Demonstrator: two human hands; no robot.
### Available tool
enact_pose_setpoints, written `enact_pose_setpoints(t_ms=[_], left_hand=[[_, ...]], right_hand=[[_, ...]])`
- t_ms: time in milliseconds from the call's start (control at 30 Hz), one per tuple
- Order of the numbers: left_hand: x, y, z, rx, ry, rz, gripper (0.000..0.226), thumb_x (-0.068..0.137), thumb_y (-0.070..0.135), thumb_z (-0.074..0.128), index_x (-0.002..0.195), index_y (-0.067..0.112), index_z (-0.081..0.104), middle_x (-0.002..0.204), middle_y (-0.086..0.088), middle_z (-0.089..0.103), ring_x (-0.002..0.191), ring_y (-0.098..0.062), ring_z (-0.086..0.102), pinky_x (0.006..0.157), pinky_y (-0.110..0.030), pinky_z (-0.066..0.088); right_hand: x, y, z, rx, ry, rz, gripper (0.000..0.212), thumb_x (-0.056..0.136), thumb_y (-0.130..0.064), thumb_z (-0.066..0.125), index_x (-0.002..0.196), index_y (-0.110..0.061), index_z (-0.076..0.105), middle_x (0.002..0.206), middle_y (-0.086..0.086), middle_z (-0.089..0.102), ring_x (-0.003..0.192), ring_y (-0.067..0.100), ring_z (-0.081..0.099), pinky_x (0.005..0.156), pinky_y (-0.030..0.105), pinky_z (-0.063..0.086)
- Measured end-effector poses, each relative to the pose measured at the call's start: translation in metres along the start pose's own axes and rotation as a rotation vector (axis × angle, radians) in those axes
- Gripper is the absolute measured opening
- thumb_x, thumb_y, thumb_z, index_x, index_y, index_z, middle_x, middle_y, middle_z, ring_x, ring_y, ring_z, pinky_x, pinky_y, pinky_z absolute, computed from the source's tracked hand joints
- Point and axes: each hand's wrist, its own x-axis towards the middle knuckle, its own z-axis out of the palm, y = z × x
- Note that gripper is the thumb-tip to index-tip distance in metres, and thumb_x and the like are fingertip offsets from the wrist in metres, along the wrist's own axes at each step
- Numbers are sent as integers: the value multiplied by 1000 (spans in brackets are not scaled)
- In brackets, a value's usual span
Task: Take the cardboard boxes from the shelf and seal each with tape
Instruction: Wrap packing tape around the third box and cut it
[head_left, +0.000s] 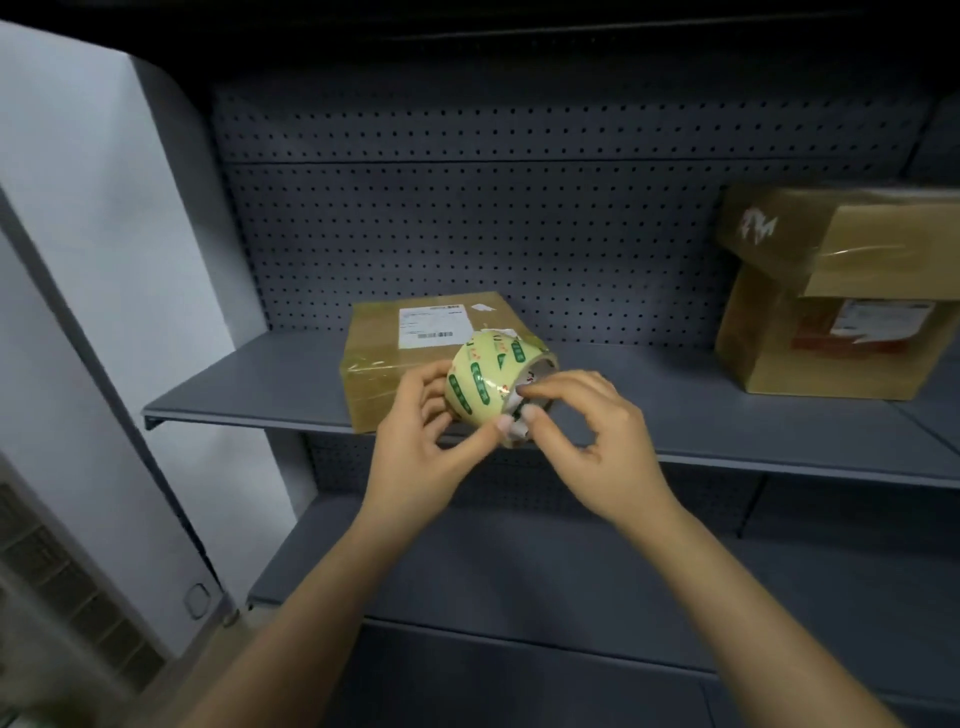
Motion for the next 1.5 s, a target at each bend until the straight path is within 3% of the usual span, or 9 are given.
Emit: enact_pose_setpoints(t_ms=[133,233,333,567,733,1000,1100,1233,1500], left_hand=[[-18,6,-36,25,-4,67,58,70,25,82,118,28,50,107,14,65,105,-12,65,87,-21,52],[-27,7,-60,19,-7,59,58,74,13,85,118,27,50,107,11,64,104,-13,65,87,-22,51],[-36,9,-83,41,-38,58,60,72,25,86,120,24,49,107,9,65,105,-15,65,89,-26,53],[-47,10,-119,64,-48,83,41,82,14,78,113,22,53,101,8,67,98,-17,66,84,-27,52],[-48,10,-132,141,-95,92,36,82,22,74,112,25,54,106,11,66,106,-17,63,91,-28,51],[-34,19,-132,-142,10,-108,34,86,22,65,115,7,58,107,-12,70,102,-23,68,86,-28,57],[-36,12,-129,-116,-22,-81,31,87,21,67,114,8,58,106,-12,69,101,-24,68,87,-31,57],[-36,6,-122,-91,-60,-42,24,87,16,67,110,12,59,99,0,69,98,-19,67,88,-28,55],[-25,12,-107,-123,9,-74,34,83,22,67,114,11,61,110,-6,72,105,-16,68,91,-27,54]], right_hand=[[-5,-50,33,155,35,182,19,83,-36,74,97,-24,68,98,-13,65,99,3,61,83,13,45],[-10,-75,56,234,78,291,19,79,-27,80,93,-21,69,91,-11,69,92,5,64,81,19,50],[-14,-90,74,369,92,367,16,80,-15,79,93,-17,70,85,-6,71,84,10,67,78,25,55],[-17,-105,94,580,33,478,18,86,-3,70,101,-13,70,97,5,74,95,27,69,82,33,57],[-20,-107,96,519,-62,371,19,87,-2,69,99,-17,67,95,-2,72,92,17,67,82,27,55],[-20,-85,88,126,-222,158,14,87,-15,73,100,-14,68,101,-8,69,102,8,63,86,31,51],[-14,-87,87,289,-272,251,25,87,-18,74,111,-19,66,109,-11,70,110,8,62,93,24,48],[-3,-92,86,576,-79,395,13,89,-13,67,101,-17,68,95,-11,71,92,7,65,80,21,51],[-5,-75,82,538,-125,314,15,85,-17,68,99,-13,65,95,-2,71,90,11,66,80,21,51]])
